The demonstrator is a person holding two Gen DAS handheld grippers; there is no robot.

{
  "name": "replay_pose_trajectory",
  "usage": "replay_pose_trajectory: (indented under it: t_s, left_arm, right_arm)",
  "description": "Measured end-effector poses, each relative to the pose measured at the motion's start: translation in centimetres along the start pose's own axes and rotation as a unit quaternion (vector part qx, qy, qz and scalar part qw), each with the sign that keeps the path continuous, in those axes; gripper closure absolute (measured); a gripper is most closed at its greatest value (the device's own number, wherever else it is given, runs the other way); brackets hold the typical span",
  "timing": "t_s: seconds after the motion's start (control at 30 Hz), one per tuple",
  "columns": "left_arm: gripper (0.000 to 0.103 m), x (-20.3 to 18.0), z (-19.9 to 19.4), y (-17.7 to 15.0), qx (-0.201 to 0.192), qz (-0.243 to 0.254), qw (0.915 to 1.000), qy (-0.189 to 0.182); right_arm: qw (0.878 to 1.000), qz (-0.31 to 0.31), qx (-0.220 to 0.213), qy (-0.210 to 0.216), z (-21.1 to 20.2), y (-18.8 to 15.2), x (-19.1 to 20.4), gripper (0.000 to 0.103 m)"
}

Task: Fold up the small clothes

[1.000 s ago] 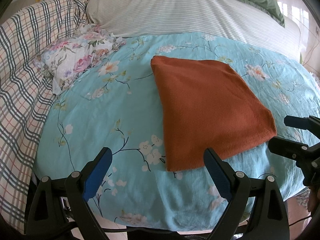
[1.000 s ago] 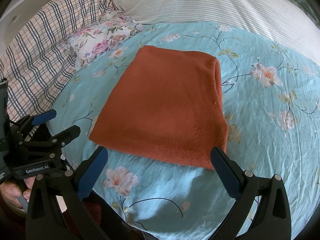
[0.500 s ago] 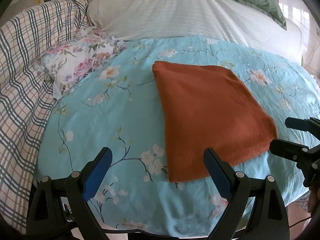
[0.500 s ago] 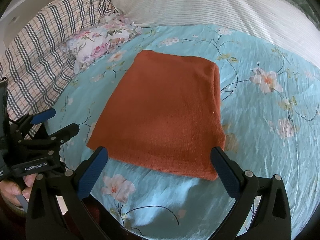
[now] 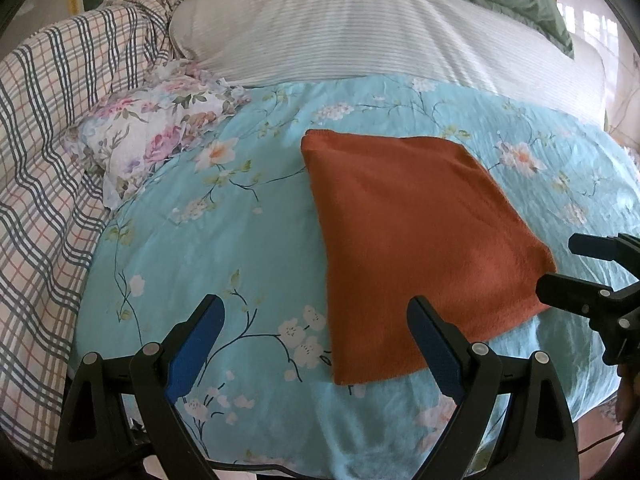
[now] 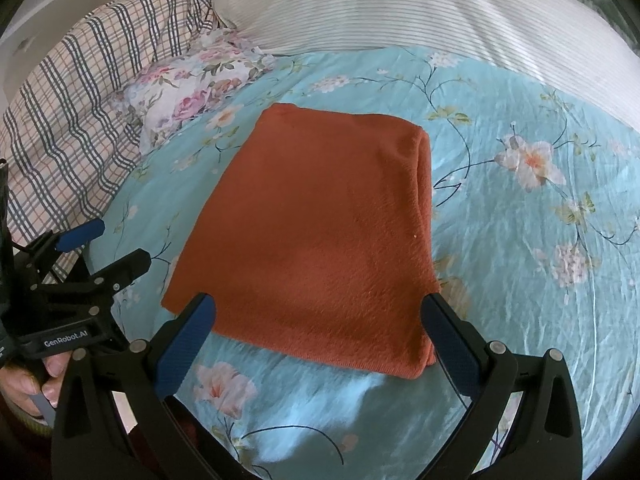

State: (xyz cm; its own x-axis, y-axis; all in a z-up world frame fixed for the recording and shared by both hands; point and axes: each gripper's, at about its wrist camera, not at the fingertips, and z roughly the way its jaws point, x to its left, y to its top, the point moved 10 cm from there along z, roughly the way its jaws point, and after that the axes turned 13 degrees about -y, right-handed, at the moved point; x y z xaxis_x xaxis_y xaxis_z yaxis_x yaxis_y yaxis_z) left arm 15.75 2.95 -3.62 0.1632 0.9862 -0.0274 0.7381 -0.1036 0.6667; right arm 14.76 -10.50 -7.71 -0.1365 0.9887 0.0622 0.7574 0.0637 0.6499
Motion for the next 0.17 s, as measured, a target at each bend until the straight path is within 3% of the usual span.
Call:
replay_pose_trajectory:
  t_s: [0.17]
  left_arm:
    - [0.01, -0.15, 0.36, 0.02, 0.001, -0.001, 1.0, 0.0]
  right_arm:
    - [1.0, 0.003, 0.0, 0.001, 0.08, -0.09, 0.18, 0.001]
